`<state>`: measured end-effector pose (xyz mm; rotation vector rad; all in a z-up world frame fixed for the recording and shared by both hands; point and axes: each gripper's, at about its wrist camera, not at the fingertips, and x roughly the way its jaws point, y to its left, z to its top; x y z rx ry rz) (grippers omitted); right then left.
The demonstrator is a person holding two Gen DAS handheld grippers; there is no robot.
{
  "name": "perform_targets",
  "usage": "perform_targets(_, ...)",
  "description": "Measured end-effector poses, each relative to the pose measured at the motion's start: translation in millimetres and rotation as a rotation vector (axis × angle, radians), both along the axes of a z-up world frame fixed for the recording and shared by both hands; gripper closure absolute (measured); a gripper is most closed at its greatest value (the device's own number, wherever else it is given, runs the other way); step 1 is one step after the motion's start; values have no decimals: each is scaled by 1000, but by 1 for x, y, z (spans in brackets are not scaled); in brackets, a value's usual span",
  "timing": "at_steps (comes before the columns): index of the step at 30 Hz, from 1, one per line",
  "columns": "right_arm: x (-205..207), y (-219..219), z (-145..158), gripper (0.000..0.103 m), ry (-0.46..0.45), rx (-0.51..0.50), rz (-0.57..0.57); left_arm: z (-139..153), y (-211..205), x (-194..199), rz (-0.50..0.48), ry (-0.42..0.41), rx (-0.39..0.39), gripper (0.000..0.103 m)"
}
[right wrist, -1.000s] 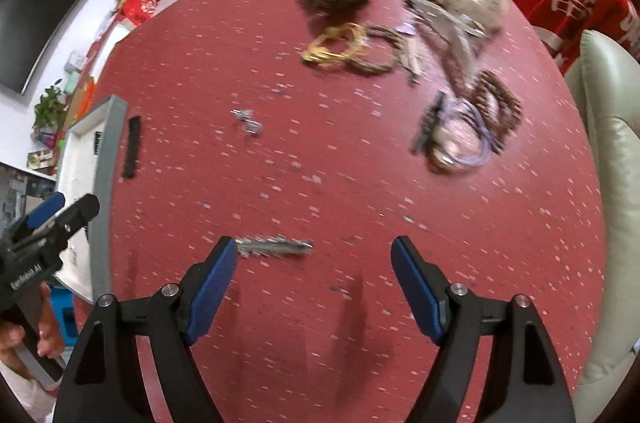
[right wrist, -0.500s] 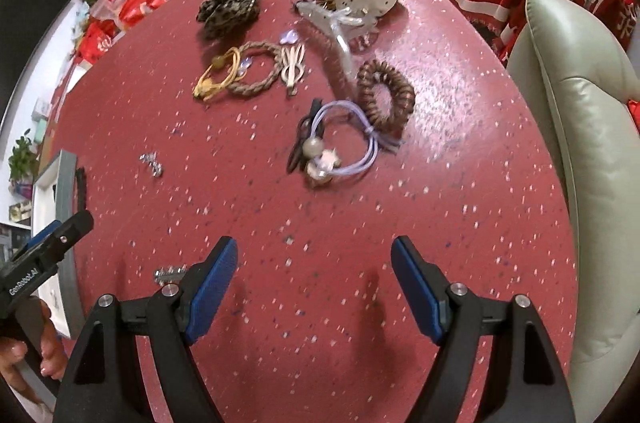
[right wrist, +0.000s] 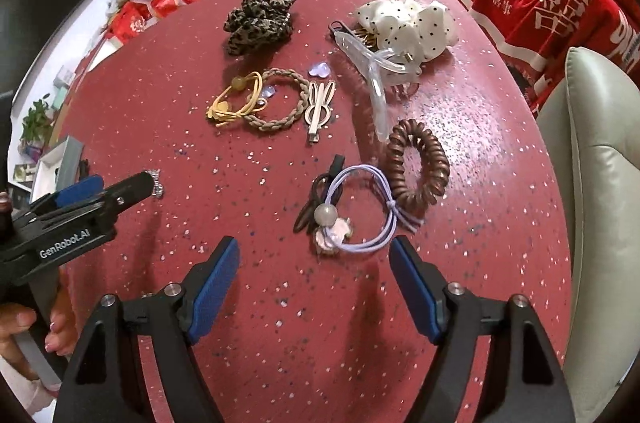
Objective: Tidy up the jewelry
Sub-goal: 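Move both tools back toward the remaining black hair clip and silver pieces, then grasp the small silver charm with the left tool while the right tool grasps the lavender pearl hair tie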
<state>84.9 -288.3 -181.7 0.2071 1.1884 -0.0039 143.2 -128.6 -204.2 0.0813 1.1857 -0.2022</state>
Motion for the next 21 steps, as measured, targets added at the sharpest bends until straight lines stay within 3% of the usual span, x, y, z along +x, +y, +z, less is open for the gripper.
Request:
perform_targets(7, 8, 6, -13, 36, 10, -33, 52, -11, -11, 2, -10, -3, 26, 11)
perform_targets(10, 9, 11, -13, 38, 1, -58, 71, -15, -15, 1, -18, -1, 38, 23)
perform_targets(13, 8, 13, -13, 44, 1, -80, 82, -16, -20, -1, -26, -11, 51, 23)
perform_targets(15, 6, 17, -14, 46, 0, -107, 99, -15, -22, -4, -29, -14, 41, 29)
perform_targets(18, 2, 25, -14, 55, -2, -158, 126, -12, -26, -9, -53, -27, 39, 48)
perform_targets(20, 0, 25, -14, 64, -1, -178, 127, -10, -29, -11, -71, -31, 37, 72)
perform_targets(21, -1, 24, -13, 74, -1, -174, 121, -9, -29, -11, -78, -29, 34, 79)
